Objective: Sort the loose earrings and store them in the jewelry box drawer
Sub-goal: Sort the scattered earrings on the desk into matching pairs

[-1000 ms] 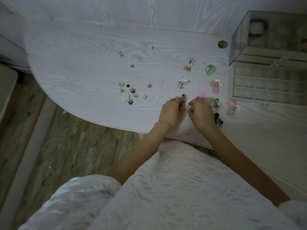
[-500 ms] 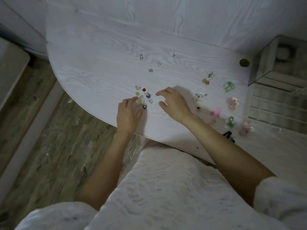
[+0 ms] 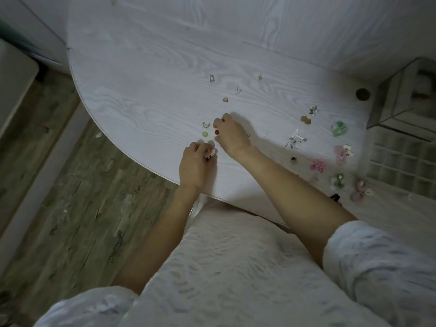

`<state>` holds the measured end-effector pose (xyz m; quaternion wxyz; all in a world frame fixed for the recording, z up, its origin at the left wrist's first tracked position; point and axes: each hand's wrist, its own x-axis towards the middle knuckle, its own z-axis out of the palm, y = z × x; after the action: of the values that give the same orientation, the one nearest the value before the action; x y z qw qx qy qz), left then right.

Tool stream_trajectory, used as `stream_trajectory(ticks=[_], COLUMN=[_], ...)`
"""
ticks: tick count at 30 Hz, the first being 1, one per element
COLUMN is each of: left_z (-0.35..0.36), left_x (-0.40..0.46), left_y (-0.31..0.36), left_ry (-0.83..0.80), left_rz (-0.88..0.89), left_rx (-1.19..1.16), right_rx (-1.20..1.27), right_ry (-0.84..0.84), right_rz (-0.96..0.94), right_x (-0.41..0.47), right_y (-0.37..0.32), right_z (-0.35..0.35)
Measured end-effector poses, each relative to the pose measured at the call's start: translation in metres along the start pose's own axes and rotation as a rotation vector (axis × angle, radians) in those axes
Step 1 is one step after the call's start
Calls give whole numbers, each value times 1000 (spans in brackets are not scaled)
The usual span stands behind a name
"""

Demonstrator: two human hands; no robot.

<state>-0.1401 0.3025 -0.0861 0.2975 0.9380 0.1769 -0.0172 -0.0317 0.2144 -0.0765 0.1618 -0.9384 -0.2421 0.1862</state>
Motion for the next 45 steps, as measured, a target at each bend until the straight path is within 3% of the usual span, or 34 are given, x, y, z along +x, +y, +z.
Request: stream_trajectory(ticks=[5, 10, 19, 22, 28, 37, 45], left_z=[-6, -14, 25, 40, 54, 59, 65], left_x=[-6, -13, -57, -71, -78, -81, -84], left_y=[-4, 12, 66, 76, 86, 86, 97], left_ry=[-2, -49, -425, -480, -397, -242, -310], left_rz=[-6, -2, 204, 281, 346, 351, 347], left_rx=[-40, -161, -140, -64, -16, 14, 49], right_rx=[155, 368, 489, 462, 414, 254, 318], right_ry=[36, 220, 283, 270, 343, 326, 296], right_rz=[33, 50, 328, 431, 529, 378, 418], right_x=[-9, -46, -210, -246, -274, -263, -257], right_y=[3, 7, 80, 98, 118, 120, 115], right_z=[-5, -30, -10, 3, 10, 16, 15])
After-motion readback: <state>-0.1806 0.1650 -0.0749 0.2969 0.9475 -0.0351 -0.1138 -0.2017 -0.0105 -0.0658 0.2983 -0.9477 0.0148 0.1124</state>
